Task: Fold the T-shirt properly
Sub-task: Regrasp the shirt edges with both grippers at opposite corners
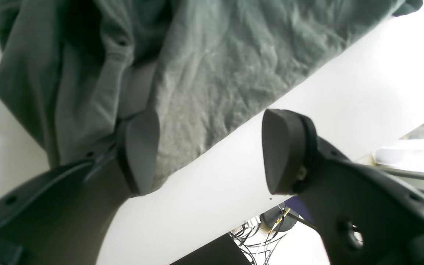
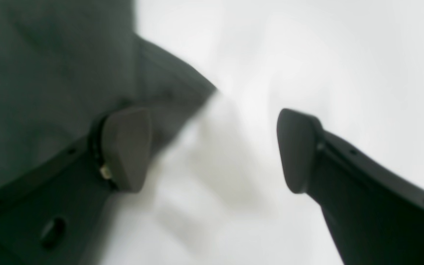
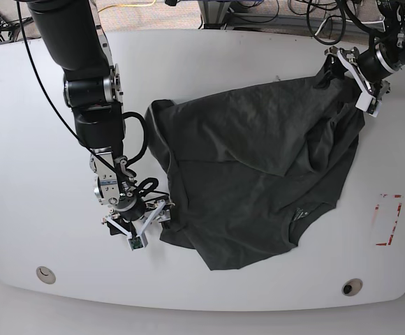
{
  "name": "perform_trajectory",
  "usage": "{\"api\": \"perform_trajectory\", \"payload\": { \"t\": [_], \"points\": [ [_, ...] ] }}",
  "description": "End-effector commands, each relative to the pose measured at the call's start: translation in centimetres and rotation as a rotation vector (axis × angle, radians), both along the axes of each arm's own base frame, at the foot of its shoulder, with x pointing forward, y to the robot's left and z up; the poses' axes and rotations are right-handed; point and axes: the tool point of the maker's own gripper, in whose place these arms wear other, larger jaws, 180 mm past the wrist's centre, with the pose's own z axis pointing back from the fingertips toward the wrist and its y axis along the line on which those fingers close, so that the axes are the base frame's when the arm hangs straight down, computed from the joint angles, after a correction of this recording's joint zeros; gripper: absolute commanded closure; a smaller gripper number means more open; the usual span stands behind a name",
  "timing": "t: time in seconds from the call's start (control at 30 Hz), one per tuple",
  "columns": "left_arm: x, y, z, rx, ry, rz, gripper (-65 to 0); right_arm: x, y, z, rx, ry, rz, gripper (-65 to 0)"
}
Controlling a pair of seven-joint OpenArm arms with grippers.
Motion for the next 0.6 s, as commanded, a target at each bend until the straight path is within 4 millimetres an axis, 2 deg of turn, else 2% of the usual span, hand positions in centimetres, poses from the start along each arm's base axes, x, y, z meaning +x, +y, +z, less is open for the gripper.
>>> {"api": "perform_trajectory", "payload": {
  "t": [0.0,0.1,0.3,0.57],
  "points": [
    [0.5,0.4,1.1,-0.002,-0.041,0.006,-40.3,1.5,0.2,2.4,0.021,-0.071,-0.001,-49.9],
    [0.5,0.5,1.1,-0.002,-0.043,0.010,-40.3,0.6,-0.2,1.1,0.018,-0.046,-0.004,-49.9],
    [0.5,0.5,1.1,-0.001,-0.044,0.012,-40.3,-0.7,0.5,-0.5,0.029,-0.013,0.006,-49.9],
    [0.5,0.5,1.1,-0.001,-0.044,0.012,-40.3,-1.6,4.0,-1.2,0.075,0.004,0.039,-49.9]
  ]
}}
